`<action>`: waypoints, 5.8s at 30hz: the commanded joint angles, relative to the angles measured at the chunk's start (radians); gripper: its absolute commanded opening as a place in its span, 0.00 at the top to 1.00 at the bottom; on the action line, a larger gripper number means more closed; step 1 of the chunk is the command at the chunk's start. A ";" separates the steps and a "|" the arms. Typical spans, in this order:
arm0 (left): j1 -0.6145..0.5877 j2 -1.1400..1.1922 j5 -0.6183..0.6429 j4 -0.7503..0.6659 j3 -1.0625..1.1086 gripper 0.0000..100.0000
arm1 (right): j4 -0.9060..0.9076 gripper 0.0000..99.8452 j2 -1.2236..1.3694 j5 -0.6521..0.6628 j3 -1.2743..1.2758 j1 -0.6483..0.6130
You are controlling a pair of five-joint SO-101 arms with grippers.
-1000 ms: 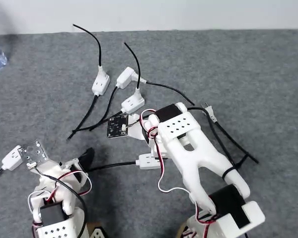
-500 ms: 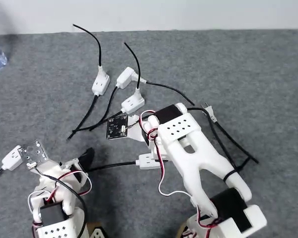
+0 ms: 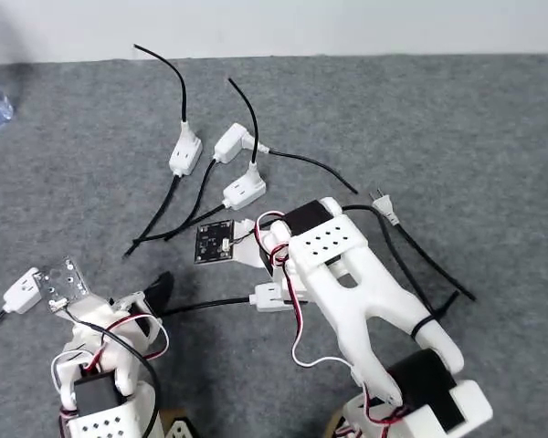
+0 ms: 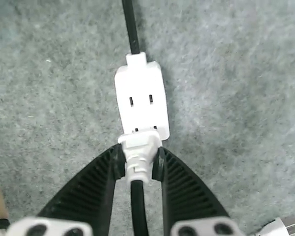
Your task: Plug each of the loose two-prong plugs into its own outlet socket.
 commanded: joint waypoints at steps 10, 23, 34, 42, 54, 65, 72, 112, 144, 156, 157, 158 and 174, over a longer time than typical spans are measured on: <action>-0.008 -0.012 -0.011 0.008 -0.008 0.63 | -0.038 0.99 -0.030 -0.005 0.009 0.001; -0.008 -0.012 -0.011 0.008 -0.008 0.63 | -0.128 0.99 -0.022 -0.005 0.103 0.001; -0.008 -0.012 -0.011 0.008 -0.008 0.63 | -0.168 0.99 0.084 -0.008 0.080 0.010; -0.008 -0.012 -0.011 0.006 -0.008 0.63 | -0.030 0.86 -0.073 -0.014 0.043 0.005; -0.002 -0.012 -0.011 0.003 -0.008 0.63 | 0.326 0.61 -0.163 -0.101 -0.325 -0.038; -0.008 -0.012 -0.012 -0.034 -0.008 0.63 | 0.493 0.61 -0.189 -0.264 -0.758 -0.004; -0.008 -0.012 -0.012 -0.060 -0.008 0.63 | 0.492 0.61 -0.334 -0.506 -0.753 0.134; -0.089 -0.008 -0.532 -0.104 -0.372 0.64 | -0.041 0.61 -1.194 -0.566 0.543 0.613; 0.756 1.235 -1.082 0.167 -1.116 0.64 | -0.441 0.70 -1.194 -0.671 1.005 0.733; 0.821 1.462 -1.109 -0.304 -0.869 0.64 | -0.440 0.69 -1.193 -0.666 0.988 0.779; 0.825 1.482 -1.109 -0.330 -0.866 0.64 | -0.440 0.69 -1.193 -0.666 0.990 0.779; 0.827 1.499 -1.109 -0.351 -0.865 0.64 | -0.440 0.69 -1.193 -0.666 0.990 0.779; 0.832 1.861 -1.112 -0.307 -1.082 0.65 | -0.458 0.70 -1.193 -0.664 0.993 0.780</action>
